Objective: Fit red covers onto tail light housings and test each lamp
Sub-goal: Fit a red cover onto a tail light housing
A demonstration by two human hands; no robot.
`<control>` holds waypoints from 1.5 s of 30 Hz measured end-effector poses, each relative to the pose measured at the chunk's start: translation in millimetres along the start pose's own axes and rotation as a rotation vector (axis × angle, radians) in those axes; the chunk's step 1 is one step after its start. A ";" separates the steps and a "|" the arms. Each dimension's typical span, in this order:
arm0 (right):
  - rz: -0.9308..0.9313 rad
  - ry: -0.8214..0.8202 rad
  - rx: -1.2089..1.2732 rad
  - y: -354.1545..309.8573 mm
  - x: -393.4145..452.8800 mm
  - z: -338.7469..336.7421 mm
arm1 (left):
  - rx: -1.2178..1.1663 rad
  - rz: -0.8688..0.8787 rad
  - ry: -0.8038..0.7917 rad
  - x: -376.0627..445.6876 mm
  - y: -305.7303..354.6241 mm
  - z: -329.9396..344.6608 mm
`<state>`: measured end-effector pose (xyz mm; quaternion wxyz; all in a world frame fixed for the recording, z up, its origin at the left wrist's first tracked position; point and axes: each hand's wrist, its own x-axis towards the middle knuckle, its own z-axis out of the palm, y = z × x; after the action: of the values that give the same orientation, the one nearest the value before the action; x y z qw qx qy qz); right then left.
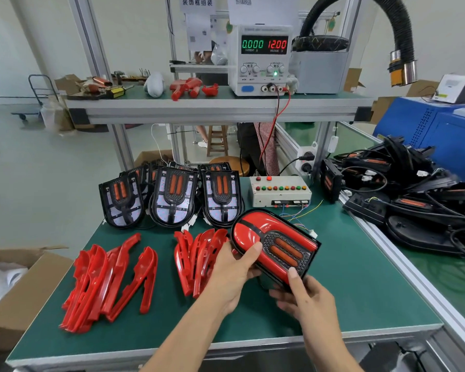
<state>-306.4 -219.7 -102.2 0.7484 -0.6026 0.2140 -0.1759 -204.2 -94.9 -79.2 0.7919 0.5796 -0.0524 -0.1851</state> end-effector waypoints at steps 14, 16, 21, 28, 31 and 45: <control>-0.186 0.046 -0.104 0.0 0.3 4.6 | -0.039 0.008 -0.014 -1.3 -1.4 -5.8; -0.196 0.043 -0.096 0.6 0.9 3.7 | -0.042 0.003 -0.025 -1.6 -1.6 -6.4; -0.207 0.065 -0.117 5.4 1.1 3.2 | -0.009 0.015 -0.051 -3.1 -3.5 -7.1; -0.204 0.104 -0.131 9.0 -0.6 12.1 | 0.015 0.070 -0.002 -3.3 -12.3 -3.2; -0.176 0.103 -0.069 11.6 0.8 13.0 | 0.024 0.085 0.016 -5.2 -13.8 -2.8; -0.197 0.116 -0.041 7.9 1.6 13.3 | -0.178 0.016 0.008 -7.9 -0.1 -5.0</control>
<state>-297.9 -207.8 -107.7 0.7014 -0.6248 0.2001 -0.2787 -210.0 -87.7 -79.9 0.8420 0.5071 -0.0373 -0.1804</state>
